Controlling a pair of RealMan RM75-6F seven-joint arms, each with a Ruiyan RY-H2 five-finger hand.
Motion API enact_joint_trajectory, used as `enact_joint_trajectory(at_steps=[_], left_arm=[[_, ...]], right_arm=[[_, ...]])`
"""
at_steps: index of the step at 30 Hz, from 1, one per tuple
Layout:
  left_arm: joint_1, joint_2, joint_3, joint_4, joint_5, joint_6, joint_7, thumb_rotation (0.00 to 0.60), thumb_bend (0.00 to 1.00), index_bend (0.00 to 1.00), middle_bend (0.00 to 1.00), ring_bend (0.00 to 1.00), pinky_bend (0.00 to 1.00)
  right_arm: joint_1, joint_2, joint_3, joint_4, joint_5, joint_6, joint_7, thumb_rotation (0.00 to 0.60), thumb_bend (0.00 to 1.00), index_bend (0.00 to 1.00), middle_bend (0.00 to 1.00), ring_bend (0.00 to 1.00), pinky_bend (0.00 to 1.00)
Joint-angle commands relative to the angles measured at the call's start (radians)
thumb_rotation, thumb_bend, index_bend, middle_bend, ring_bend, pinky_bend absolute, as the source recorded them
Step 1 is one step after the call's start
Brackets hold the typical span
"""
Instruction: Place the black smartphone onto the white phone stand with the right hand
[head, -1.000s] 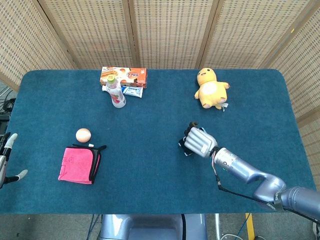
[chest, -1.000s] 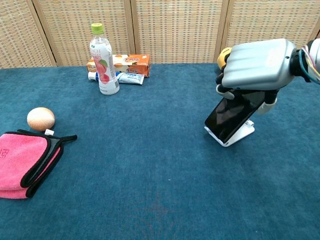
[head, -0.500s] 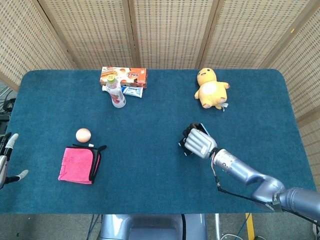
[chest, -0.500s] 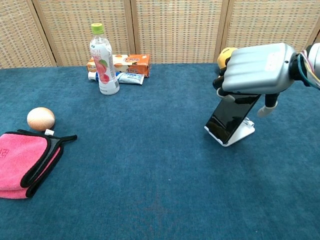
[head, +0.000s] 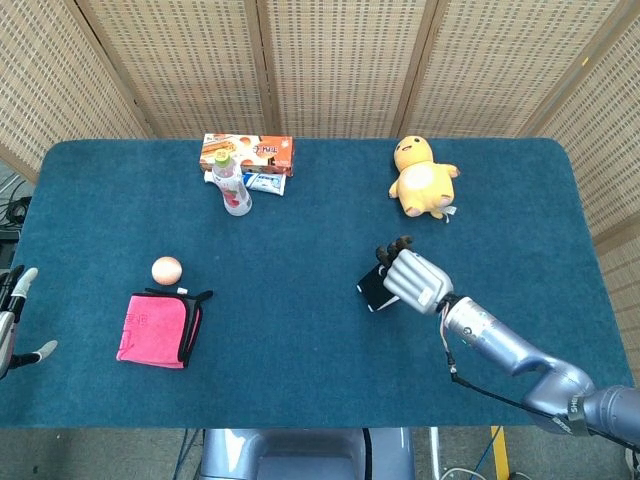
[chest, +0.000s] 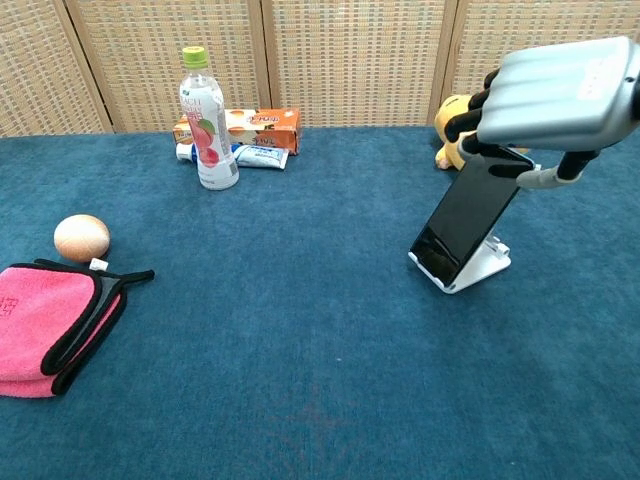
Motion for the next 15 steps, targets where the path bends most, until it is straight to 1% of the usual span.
enact_joint_trajectory(at_steps=[1, 2, 4, 7, 8, 10, 12, 13, 14, 15], left_arm=[[0.008, 0.011, 0.01, -0.004, 0.028, 0.016, -0.023, 0.6, 0.0, 0.0, 0.0, 0.0, 0.0], [0.012, 0.016, 0.013, -0.005, 0.039, 0.024, -0.035, 0.6, 0.0, 0.0, 0.0, 0.0, 0.0], [0.017, 0.022, 0.017, -0.003, 0.051, 0.034, -0.053, 0.6, 0.0, 0.0, 0.0, 0.0, 0.0], [0.025, 0.03, 0.022, 0.0, 0.069, 0.051, -0.08, 0.6, 0.0, 0.0, 0.0, 0.0, 0.0], [0.029, 0.034, 0.024, 0.004, 0.078, 0.059, -0.093, 0.6, 0.0, 0.0, 0.0, 0.0, 0.0], [0.036, 0.039, 0.03, 0.008, 0.096, 0.074, -0.115, 0.6, 0.0, 0.0, 0.0, 0.0, 0.0], [0.041, 0.042, 0.035, 0.012, 0.111, 0.085, -0.128, 0.6, 0.0, 0.0, 0.0, 0.0, 0.0], [0.043, 0.042, 0.037, 0.013, 0.117, 0.089, -0.13, 0.6, 0.0, 0.0, 0.0, 0.0, 0.0], [0.044, 0.042, 0.038, 0.013, 0.122, 0.094, -0.132, 0.6, 0.0, 0.0, 0.0, 0.0, 0.0], [0.046, 0.042, 0.04, 0.014, 0.128, 0.097, -0.133, 0.6, 0.0, 0.0, 0.0, 0.0, 0.0]], right_arm=[[-0.085, 0.123, -0.026, -0.105, -0.06, 0.122, 0.067, 0.6, 0.44, 0.34, 0.2, 0.3, 0.36], [-0.118, 0.165, -0.041, -0.137, -0.095, 0.169, 0.097, 0.6, 0.44, 0.34, 0.2, 0.3, 0.36], [-0.164, 0.208, -0.061, -0.162, -0.142, 0.236, 0.148, 0.6, 0.44, 0.34, 0.2, 0.3, 0.36], [-0.239, 0.248, -0.089, -0.169, -0.211, 0.35, 0.237, 0.6, 0.44, 0.34, 0.2, 0.3, 0.36], [-0.282, 0.255, -0.101, -0.161, -0.234, 0.415, 0.285, 0.6, 0.43, 0.34, 0.2, 0.3, 0.36], [-0.371, 0.239, -0.115, -0.132, -0.246, 0.548, 0.39, 0.6, 0.42, 0.34, 0.2, 0.3, 0.36], [-0.433, 0.205, -0.118, -0.094, -0.246, 0.641, 0.472, 0.6, 0.42, 0.34, 0.2, 0.29, 0.36], [-0.454, 0.191, -0.118, -0.08, -0.24, 0.668, 0.502, 0.6, 0.41, 0.34, 0.2, 0.27, 0.35], [-0.474, 0.178, -0.119, -0.066, -0.234, 0.695, 0.533, 0.6, 0.39, 0.34, 0.19, 0.24, 0.33], [-0.494, 0.163, -0.118, -0.05, -0.227, 0.721, 0.564, 0.6, 0.35, 0.33, 0.17, 0.19, 0.3]])
